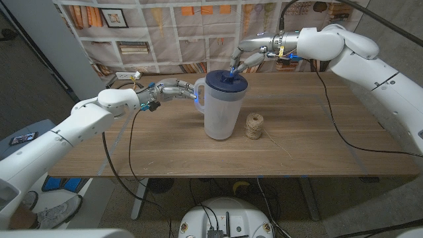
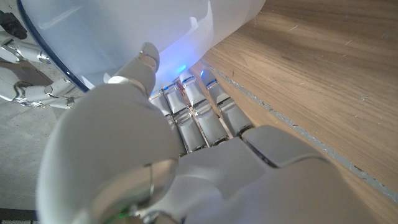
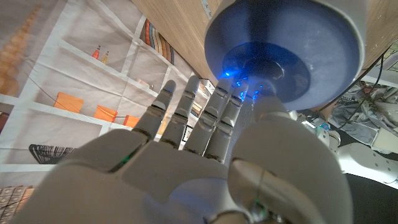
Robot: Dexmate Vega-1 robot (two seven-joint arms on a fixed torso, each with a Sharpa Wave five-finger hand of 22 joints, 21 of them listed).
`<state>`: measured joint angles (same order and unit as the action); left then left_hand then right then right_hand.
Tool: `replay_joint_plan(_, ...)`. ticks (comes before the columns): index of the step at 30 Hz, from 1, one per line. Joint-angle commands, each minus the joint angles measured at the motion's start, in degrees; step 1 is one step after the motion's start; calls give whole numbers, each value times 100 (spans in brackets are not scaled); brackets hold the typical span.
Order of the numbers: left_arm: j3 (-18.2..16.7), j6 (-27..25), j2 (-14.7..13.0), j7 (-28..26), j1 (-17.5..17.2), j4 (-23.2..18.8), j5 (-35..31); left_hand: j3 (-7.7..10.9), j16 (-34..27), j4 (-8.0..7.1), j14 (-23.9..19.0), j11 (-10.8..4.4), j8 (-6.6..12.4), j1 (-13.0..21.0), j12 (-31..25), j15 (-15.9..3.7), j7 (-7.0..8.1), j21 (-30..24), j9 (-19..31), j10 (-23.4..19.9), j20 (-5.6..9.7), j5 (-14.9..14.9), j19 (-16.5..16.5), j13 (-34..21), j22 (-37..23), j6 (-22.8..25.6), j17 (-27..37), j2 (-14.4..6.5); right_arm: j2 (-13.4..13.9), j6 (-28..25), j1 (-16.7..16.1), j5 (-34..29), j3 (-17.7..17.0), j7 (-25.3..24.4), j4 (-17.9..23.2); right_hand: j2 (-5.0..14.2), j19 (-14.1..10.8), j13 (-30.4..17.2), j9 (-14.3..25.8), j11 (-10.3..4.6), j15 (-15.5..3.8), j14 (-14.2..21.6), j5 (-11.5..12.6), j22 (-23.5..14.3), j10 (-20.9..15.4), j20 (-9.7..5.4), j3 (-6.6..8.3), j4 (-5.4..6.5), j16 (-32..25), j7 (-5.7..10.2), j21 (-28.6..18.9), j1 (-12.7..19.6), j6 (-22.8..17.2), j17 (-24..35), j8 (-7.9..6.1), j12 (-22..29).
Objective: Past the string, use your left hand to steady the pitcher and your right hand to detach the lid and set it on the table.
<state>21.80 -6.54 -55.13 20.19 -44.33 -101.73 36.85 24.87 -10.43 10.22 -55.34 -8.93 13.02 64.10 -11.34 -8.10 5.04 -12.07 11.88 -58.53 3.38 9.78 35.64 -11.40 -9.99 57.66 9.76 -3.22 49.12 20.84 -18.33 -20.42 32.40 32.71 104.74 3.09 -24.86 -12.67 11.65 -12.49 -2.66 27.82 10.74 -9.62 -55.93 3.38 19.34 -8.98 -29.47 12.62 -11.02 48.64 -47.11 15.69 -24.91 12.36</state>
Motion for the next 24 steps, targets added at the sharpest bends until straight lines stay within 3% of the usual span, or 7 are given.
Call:
replay_joint_plan(1, 29, -10, 27, 46, 62, 59, 6, 12, -5, -45, -51, -187, 37, 165, -16, -569, -127, 19, 21, -255, 827, 32, 47, -6, -29, 317, 30, -377, 21, 67, -6, -47, -68, -92, 22, -87, 18, -65, -6, 0, -761, -73, -3, -6, 169, 49, -70, -10, 40, -4, 17, 13, 249, -8, 133, -44)
replay_joint_plan(11, 39, -2, 32, 73, 102, 94, -15, 12, -3, -46, -51, -205, 41, 160, -13, -567, -114, 18, 21, -247, 825, 31, 48, -6, -29, 323, 28, -378, 48, 18, -41, 25, -177, -178, 81, -146, 67, -153, -3, 30, -761, -251, -6, -8, 666, 110, -180, 8, 118, -16, 18, -12, 869, -11, 449, -97)
replay_joint_plan(17, 66, 0, 59, 126, 162, 159, -24, 11, -3, -47, -50, -201, 41, 157, -16, -565, -129, 17, 21, -256, 824, 31, 50, -6, -29, 320, 28, -378, 65, 13, -56, 160, -181, -120, 84, -208, 156, -200, 16, 50, -552, -463, -9, -8, 1097, 261, -253, 3, 213, -34, 32, -34, 1381, -7, 688, -117)
replay_joint_plan(24, 98, -19, 93, 174, 233, 229, -29, 11, -2, -47, -51, -192, 39, 155, -20, -565, -118, 16, 21, -264, 823, 32, 52, -6, -29, 313, 27, -379, 116, -20, -95, 268, -165, 7, 160, -357, 296, -181, 41, 414, -172, -836, -46, -6, 1716, 542, -345, 7, 414, -113, 42, -90, 1841, -32, 880, -162)
